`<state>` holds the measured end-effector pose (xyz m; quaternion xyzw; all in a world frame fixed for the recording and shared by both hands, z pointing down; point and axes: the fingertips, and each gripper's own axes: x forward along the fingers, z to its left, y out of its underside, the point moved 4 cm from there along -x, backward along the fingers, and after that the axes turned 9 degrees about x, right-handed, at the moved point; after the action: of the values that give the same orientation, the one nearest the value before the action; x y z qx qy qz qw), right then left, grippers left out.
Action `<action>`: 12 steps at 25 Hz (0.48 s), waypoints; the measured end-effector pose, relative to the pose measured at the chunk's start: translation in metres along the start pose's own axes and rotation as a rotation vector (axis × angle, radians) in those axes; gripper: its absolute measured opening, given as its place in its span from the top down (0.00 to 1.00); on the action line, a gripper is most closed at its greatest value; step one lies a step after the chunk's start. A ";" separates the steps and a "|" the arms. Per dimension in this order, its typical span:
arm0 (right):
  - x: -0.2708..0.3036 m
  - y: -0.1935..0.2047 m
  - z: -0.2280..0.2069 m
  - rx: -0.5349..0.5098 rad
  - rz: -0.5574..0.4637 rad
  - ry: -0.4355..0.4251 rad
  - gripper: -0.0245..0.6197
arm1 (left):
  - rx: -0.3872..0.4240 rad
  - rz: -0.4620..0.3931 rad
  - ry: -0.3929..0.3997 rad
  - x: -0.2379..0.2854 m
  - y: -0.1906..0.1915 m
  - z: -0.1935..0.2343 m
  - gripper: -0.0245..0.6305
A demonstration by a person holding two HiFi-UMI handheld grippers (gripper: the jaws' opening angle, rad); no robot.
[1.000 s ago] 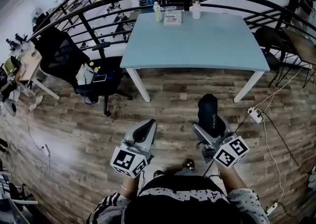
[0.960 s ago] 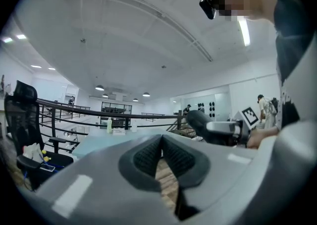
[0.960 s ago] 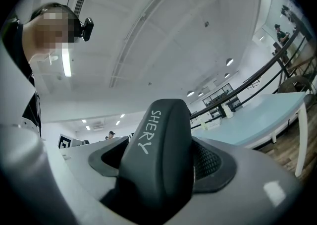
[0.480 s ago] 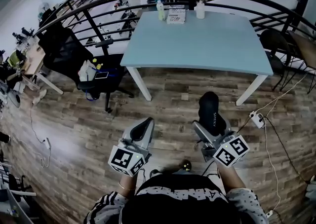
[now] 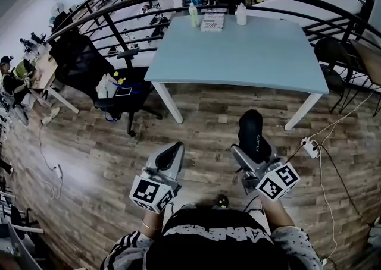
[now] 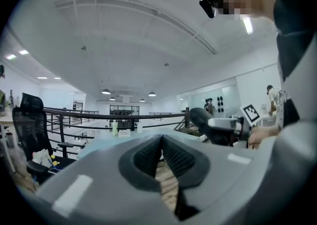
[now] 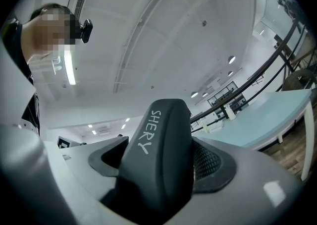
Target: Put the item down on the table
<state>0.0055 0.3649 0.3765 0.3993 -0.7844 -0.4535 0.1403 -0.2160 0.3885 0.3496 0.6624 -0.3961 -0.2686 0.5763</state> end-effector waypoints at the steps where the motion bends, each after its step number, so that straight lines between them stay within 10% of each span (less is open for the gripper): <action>1: -0.002 -0.001 0.000 -0.002 -0.003 0.001 0.35 | -0.001 0.000 0.001 0.000 -0.001 -0.002 0.96; 12: -0.025 -0.006 -0.016 -0.008 -0.015 0.073 0.35 | -0.014 -0.027 0.058 0.026 0.001 -0.013 0.96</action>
<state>0.0341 0.3722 0.3838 0.4206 -0.7740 -0.4427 0.1672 -0.1910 0.3737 0.3557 0.6710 -0.3685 -0.2598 0.5886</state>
